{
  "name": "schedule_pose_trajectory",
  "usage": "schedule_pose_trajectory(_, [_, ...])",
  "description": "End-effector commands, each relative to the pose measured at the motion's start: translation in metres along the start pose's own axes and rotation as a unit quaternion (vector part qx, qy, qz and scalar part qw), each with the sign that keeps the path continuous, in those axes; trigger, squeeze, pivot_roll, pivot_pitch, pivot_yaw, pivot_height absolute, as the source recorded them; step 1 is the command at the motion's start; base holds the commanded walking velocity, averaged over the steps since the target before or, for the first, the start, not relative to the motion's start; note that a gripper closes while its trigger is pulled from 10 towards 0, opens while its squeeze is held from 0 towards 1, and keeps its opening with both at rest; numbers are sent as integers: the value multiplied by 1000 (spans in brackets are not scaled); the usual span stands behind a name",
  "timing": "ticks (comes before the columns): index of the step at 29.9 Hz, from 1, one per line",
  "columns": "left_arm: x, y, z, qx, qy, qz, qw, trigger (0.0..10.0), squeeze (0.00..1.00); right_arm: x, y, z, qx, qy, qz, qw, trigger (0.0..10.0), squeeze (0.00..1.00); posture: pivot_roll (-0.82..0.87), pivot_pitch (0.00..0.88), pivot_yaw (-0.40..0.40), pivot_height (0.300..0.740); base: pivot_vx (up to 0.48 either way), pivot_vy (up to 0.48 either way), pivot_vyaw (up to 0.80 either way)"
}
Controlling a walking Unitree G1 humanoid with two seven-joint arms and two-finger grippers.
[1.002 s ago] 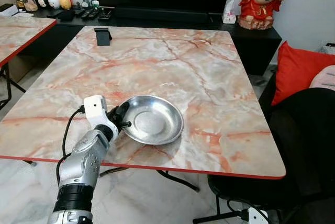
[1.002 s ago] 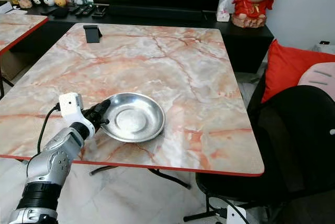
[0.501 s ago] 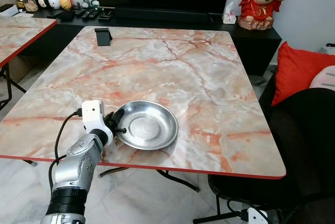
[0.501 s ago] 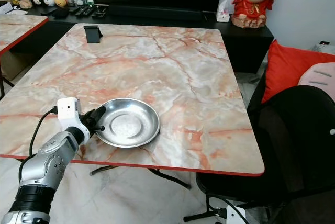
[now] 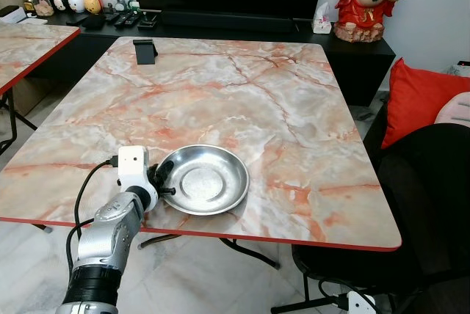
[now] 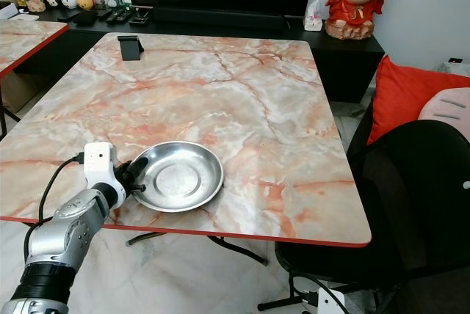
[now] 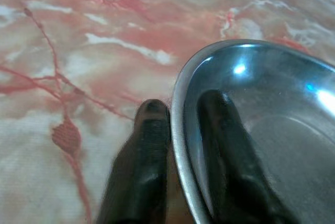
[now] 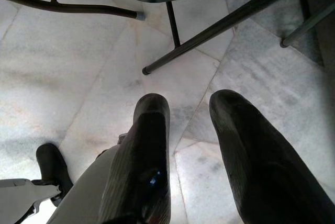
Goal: Setting the table
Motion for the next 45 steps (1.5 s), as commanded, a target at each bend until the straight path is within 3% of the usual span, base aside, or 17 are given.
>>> schedule_pose_trajectory(1, [3,-3,0,11,8,17,1000,10000,969,-2,1,0,0,-3,0,1000,10000,0,48,0,-35,740,0,0,0])
schedule_pose_trajectory(13, [7,-1,1,5,26,40,999,10000,957,-2,2,0,0,-3,-1,1000,10000,0,50,0,-38,740,0,0,0])
schedule_pose_trajectory(15, [7,2,2,-6,29,47,998,10000,910,-2,2,0,0,-3,-1,1000,10000,0,50,0,-38,740,0,0,0])
schedule_pose_trajectory(16, [3,12,2,-44,28,37,998,10000,0,-2,2,0,0,-3,-1,1000,10000,0,51,0,-39,740,0,0,0])
schedule_pose_trajectory(18, [-1,25,1,-93,19,13,995,10000,0,-2,2,0,0,-3,-1,1000,10000,0,50,0,-39,740,0,0,0])
schedule_pose_trajectory(20, [-2,29,0,-110,16,6,994,10000,0,-2,2,0,0,-3,0,1000,10000,0,49,0,-41,740,0,0,0])
schedule_pose_trajectory(23, [-3,37,-2,-141,20,32,989,10000,0,-3,1,0,-1,-5,3,1000,10000,0,51,0,-47,740,0,0,0])
schedule_pose_trajectory(26, [-11,45,-2,-181,24,110,977,10000,0,-3,3,0,-5,-11,7,1000,10000,0,47,0,-49,740,0,0,0])
schedule_pose_trajectory(34, [-35,45,11,-203,12,157,966,10000,0,-1,12,2,-23,-17,19,999,10000,0,15,0,-34,740,0,0,0])
schedule_pose_trajectory(45, [-42,42,28,-203,23,161,966,10000,0,2,23,4,-33,-30,38,998,10000,0,-43,0,2,740,0,0,0])
Point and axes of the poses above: a point about 5 cm out from each wrist's last joint towards the gripper, its own z axis pointing out of the wrist towards the gripper, its own y axis along the axis of the wrist's last joint, x = y × z, the point moved 1 cm from there along z, pointing out of the wrist towards the gripper
